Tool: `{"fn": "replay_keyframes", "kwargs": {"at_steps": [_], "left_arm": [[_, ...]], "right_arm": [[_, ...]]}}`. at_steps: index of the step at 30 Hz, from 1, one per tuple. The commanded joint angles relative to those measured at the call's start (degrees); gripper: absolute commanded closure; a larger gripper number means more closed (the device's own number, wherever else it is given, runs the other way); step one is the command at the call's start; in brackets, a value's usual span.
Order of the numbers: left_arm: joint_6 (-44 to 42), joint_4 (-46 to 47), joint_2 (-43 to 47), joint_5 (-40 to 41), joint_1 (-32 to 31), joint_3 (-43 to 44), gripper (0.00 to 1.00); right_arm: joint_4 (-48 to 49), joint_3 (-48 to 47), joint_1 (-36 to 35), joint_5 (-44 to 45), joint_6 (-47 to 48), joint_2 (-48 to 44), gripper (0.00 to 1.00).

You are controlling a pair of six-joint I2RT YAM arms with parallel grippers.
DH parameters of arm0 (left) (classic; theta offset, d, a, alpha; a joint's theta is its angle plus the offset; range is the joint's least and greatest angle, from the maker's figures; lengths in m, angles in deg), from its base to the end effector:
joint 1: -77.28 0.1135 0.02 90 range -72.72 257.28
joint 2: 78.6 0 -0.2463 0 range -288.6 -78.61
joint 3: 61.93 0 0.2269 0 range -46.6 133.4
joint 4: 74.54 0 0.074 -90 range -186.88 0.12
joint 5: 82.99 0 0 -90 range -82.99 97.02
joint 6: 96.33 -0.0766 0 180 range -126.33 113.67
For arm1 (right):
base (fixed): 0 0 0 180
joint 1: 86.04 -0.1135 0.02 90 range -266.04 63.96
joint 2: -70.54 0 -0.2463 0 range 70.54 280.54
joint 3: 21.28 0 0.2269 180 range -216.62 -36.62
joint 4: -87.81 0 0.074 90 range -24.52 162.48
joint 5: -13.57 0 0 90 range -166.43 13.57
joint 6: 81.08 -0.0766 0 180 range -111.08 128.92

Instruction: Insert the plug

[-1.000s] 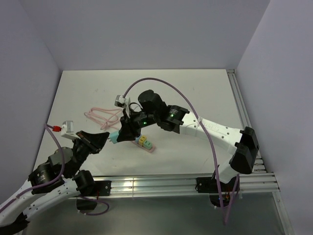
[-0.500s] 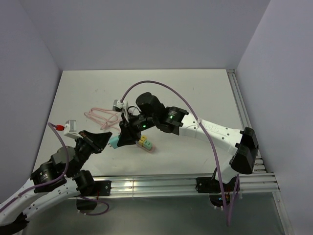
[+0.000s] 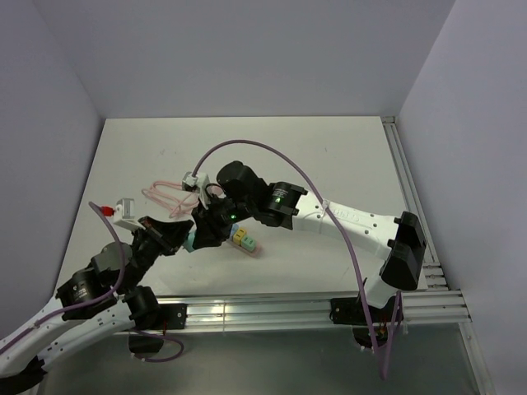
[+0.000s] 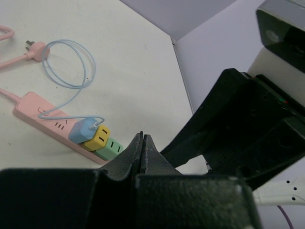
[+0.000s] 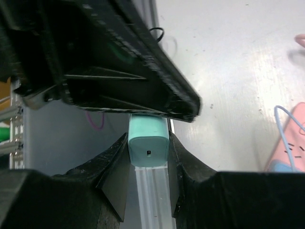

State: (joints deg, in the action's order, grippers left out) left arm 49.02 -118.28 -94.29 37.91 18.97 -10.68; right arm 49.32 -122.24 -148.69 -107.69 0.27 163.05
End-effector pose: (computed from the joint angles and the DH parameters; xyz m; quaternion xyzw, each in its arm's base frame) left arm 0.0890 -0.0693 0.2922 -0.1556 0.7327 -0.4182 0.5139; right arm 0.1374 0.3522 0.3231 -0.4987 0.6821 0.4701 0.2550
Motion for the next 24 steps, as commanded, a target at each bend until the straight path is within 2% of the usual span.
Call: {"fn": "replay_keyframes", "kwargs": {"at_steps": [1,16,20,22,24], "left_arm": [[1.6,1.8,1.1,-4.4,-0.2,-1.0,0.99],[2.6,0.4,2.1,-3.9,-0.2,-2.3,0.99],[2.9,-0.9,3.0,-1.9,-0.2,-2.1,0.99],[2.7,-1.8,3.6,-0.1,-0.2,-1.5,0.94],[1.4,-2.2,4.4,0.6,-0.2,-0.6,0.83]], "right_arm": [[10.8,-2.1,0.3,6.7,-3.0,-2.2,1.0],[17.2,1.8,1.0,10.7,-6.1,-7.7,1.0],[9.8,0.6,1.0,14.9,-5.0,-7.5,1.0],[8.5,2.6,1.0,14.8,-3.8,-9.5,1.0],[9.1,7.2,1.0,14.1,-3.2,-11.9,1.0]]}}
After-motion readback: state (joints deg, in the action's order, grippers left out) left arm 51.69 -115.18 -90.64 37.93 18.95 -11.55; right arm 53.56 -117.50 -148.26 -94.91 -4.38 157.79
